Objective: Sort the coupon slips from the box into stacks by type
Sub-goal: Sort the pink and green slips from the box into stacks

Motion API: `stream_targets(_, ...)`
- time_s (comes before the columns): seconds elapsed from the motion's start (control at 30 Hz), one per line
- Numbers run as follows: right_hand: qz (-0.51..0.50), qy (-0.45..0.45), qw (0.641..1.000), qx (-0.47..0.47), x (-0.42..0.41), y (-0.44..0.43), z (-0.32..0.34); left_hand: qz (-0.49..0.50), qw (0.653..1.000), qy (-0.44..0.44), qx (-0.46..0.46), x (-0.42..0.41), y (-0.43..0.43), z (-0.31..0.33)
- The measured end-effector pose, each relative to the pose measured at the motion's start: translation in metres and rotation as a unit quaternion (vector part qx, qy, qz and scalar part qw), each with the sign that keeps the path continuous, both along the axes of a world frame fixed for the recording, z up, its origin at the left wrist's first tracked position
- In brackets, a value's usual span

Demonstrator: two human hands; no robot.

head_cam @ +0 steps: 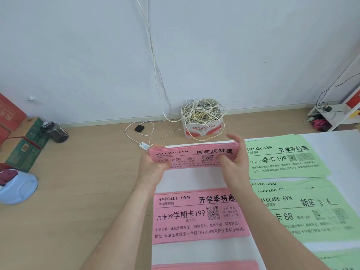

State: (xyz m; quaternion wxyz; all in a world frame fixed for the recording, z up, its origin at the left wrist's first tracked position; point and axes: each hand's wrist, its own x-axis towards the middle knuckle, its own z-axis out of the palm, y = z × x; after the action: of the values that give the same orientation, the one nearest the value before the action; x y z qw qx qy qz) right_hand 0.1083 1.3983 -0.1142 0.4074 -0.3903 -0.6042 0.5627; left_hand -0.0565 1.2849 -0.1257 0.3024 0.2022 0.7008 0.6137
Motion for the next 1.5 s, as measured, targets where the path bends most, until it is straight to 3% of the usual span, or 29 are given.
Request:
stream_targets(0.13, -0.008, -0.032, 0.999, 0.0, 0.0, 0.001, -0.003, -0.001, 1.0, 0.003, -0.003, 0.001, 0.0, -0.001)
stream_targets(0.33, 0.04, -0.215, 0.974, 0.057, 0.003, 0.02, 0.003, 0.042, 0.996, 0.049, -0.06, 0.001, -0.004, 0.002)
stream_targets(0.53, 0.077, -0.319, 0.945, 0.017, -0.002, 0.032, 0.002, 0.028, 0.96, 0.174, -0.217, 0.004, -0.011, -0.003)
stream_targets(0.77, 0.067, -0.358, 0.931, -0.001, -0.013, 0.029, 0.001, -0.063, 0.911, 0.289, -0.288, 0.007, -0.02, -0.003)
stream_targets(1.0, 0.067, -0.403, 0.912, 0.022, -0.022, 0.028, 0.003, -0.097, 0.88, 0.343, -0.313, 0.006, -0.024, 0.004)
stream_targets(1.37, 0.047, -0.494, 0.86, 0.121, -0.023, 0.021, 0.001, -0.102, 0.862, 0.372, -0.329, 0.006, -0.025, 0.007)
stream_targets(1.5, 0.104, -0.521, 0.836, 0.139, -0.013, 0.023, 0.006, -0.102, 0.86, 0.374, -0.333, 0.006, -0.025, 0.007)
